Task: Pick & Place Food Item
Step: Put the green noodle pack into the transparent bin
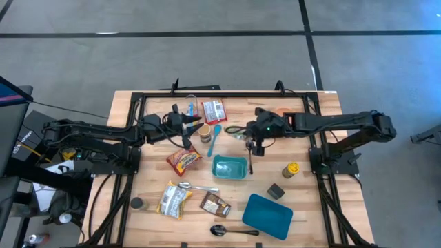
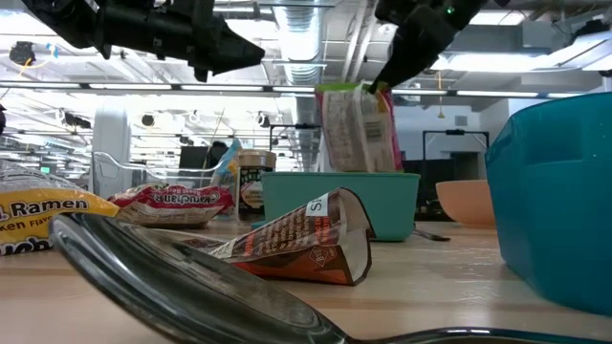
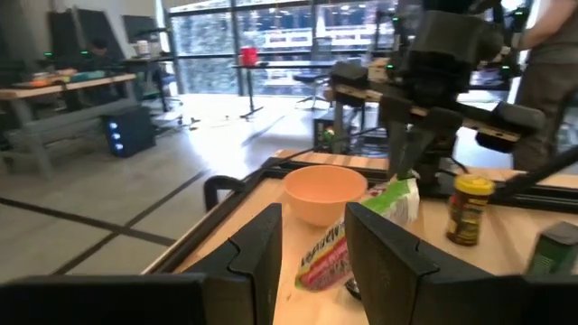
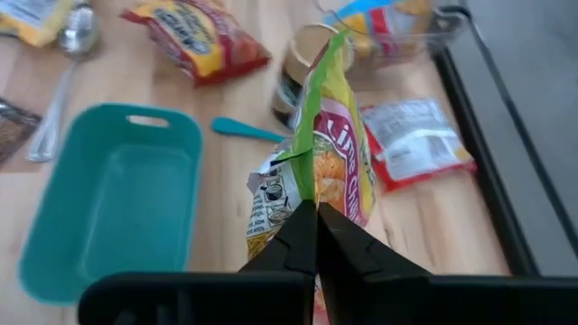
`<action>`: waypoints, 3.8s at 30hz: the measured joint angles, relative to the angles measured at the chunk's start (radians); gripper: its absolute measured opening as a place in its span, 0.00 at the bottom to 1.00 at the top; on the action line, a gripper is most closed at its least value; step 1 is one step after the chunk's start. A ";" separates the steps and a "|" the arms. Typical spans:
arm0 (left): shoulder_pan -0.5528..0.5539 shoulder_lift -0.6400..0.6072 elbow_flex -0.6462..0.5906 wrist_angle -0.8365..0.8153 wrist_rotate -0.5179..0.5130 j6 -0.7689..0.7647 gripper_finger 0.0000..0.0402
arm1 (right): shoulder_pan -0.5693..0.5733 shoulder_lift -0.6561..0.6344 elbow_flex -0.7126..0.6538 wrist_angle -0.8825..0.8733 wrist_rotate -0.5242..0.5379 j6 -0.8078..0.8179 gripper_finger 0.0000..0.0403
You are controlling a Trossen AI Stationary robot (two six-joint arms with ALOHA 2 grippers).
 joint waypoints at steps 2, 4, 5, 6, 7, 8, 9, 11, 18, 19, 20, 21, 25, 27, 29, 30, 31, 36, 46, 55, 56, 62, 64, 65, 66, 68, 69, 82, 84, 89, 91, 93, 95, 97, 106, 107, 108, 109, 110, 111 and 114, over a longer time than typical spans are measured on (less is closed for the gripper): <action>0.000 0.000 0.000 0.000 0.041 0.001 0.29 | 0.000 -0.001 0.000 0.012 -0.008 -0.010 0.00; 0.000 0.000 0.000 0.000 0.082 0.001 0.29 | 0.000 -0.001 0.000 0.022 -0.023 -0.015 0.00; 0.000 0.001 0.000 0.000 0.100 0.001 0.29 | 0.000 -0.001 0.000 0.027 -0.029 -0.015 0.00; 0.000 0.002 0.000 0.000 0.114 0.001 0.29 | 0.000 -0.001 0.000 0.034 -0.039 -0.015 0.00; 0.000 0.005 0.000 0.000 0.117 0.002 0.29 | 0.000 -0.001 0.000 0.039 -0.054 -0.017 0.00; 0.000 0.010 0.000 0.002 0.118 0.002 0.29 | 0.000 -0.002 0.000 0.044 -0.068 -0.018 0.00; 0.000 0.016 0.000 0.005 0.118 0.002 0.29 | 0.000 -0.003 0.000 0.048 -0.083 -0.018 0.00; 0.000 0.037 0.000 0.027 0.118 0.005 0.29 | 0.000 -0.003 0.000 0.054 -0.110 -0.018 0.00; 0.000 0.123 0.000 0.122 0.121 0.080 0.29 | 0.025 -0.003 0.000 0.075 -0.139 -0.034 0.00; 0.000 0.130 0.000 0.127 0.124 0.085 0.29 | 0.028 -0.003 0.000 0.079 -0.146 -0.034 0.00; 0.000 0.137 0.000 0.129 0.135 0.085 0.29 | 0.031 -0.003 0.000 0.086 -0.155 -0.035 0.00; 0.000 0.144 0.000 0.130 0.154 0.086 0.29 | 0.033 -0.003 0.000 0.093 -0.160 -0.036 0.00; 0.000 0.174 0.000 0.147 0.261 0.100 0.29 | 0.046 -0.003 0.000 0.114 -0.161 -0.042 0.00; 0.000 0.192 0.000 0.171 0.304 0.114 0.29 | 0.051 -0.003 0.000 0.116 -0.161 -0.043 0.00; 0.000 0.210 0.000 0.197 0.318 0.117 0.29 | 0.052 -0.003 0.000 0.116 -0.161 -0.043 0.00; 0.000 0.216 0.000 0.208 0.318 0.118 0.29 | 0.055 -0.003 0.000 0.116 -0.161 -0.043 0.00; 0.000 0.224 0.000 0.224 0.318 0.118 0.29 | 0.057 -0.003 0.000 0.116 -0.161 -0.043 0.00; 0.000 0.243 0.000 0.255 0.318 0.113 0.31 | 0.058 -0.003 0.000 0.116 -0.161 -0.042 0.00; 0.000 0.259 0.002 0.265 0.318 0.084 0.44 | 0.057 -0.003 0.000 0.142 -0.161 -0.041 0.00; 0.000 0.343 0.068 0.255 0.318 0.083 0.50 | 0.057 -0.001 0.000 0.150 -0.161 -0.041 0.00; 0.000 0.352 0.074 0.259 0.318 0.083 0.50 | 0.057 -0.001 0.000 0.149 -0.161 -0.041 0.00; 0.000 0.382 0.101 0.257 0.364 0.082 0.49 | 0.057 0.000 0.000 0.147 -0.161 -0.041 0.00; 0.000 0.386 0.105 0.257 0.383 0.082 0.48 | 0.057 -0.001 0.000 0.147 -0.161 -0.041 0.00; 0.000 0.389 0.106 0.256 0.387 0.082 0.48 | 0.057 0.000 0.000 0.147 -0.161 -0.041 0.00; 0.000 0.389 0.106 0.254 0.388 0.082 0.48 | 0.057 0.000 0.000 0.146 -0.161 -0.041 0.00; 0.000 0.389 0.106 0.256 0.389 0.082 0.47 | 0.057 0.000 0.000 0.146 -0.161 -0.041 0.00; 0.000 0.389 0.106 0.256 0.389 0.082 0.46 | 0.057 0.000 0.000 0.146 -0.161 -0.041 0.00; 0.000 0.385 0.106 0.256 0.392 0.084 0.26 | 0.057 0.000 0.000 0.122 -0.157 -0.041 0.00; 0.000 0.385 0.106 0.256 0.392 0.094 0.22 | 0.057 0.000 0.000 0.121 -0.157 -0.041 0.00; 0.000 0.385 0.106 0.256 0.391 0.112 0.13 | 0.057 0.000 0.000 0.121 -0.157 -0.041 0.00; 0.000 0.385 0.106 0.257 0.391 0.112 0.09 | 0.057 0.000 0.000 0.121 -0.157 -0.041 0.00; 0.000 0.385 0.106 0.257 0.388 0.113 0.05 | 0.057 0.000 0.000 0.121 -0.157 -0.041 0.00; 0.000 0.385 0.106 0.257 0.388 0.113 0.02 | 0.057 0.000 0.000 0.121 -0.157 -0.041 0.00; 0.000 0.385 0.106 0.257 0.388 0.114 0.01 | 0.057 0.000 0.000 0.121 -0.157 -0.041 0.00; 0.000 0.385 0.106 0.257 0.388 0.114 0.00 | 0.057 0.000 0.000 0.120 -0.157 -0.038 0.00; 0.000 0.385 0.106 0.257 0.388 0.114 0.00 | 0.055 0.000 0.000 0.120 -0.157 -0.030 0.00; 0.000 0.385 0.106 0.257 0.388 0.114 0.00 | 0.054 0.000 0.000 0.121 -0.157 -0.019 0.00; 0.000 0.385 0.106 0.257 0.388 0.114 0.00 | 0.052 0.000 0.000 0.121 -0.157 -0.010 0.00; 0.000 0.385 0.106 0.257 0.388 0.114 0.00 | 0.049 0.000 0.000 0.120 -0.157 -0.007 0.00; 0.000 0.385 0.106 0.257 0.388 0.114 0.00 | 0.047 0.000 0.000 0.121 -0.157 -0.006 0.00; 0.000 0.385 0.106 0.257 0.387 0.114 0.00 | 0.036 0.000 0.000 0.120 -0.157 -0.006 0.01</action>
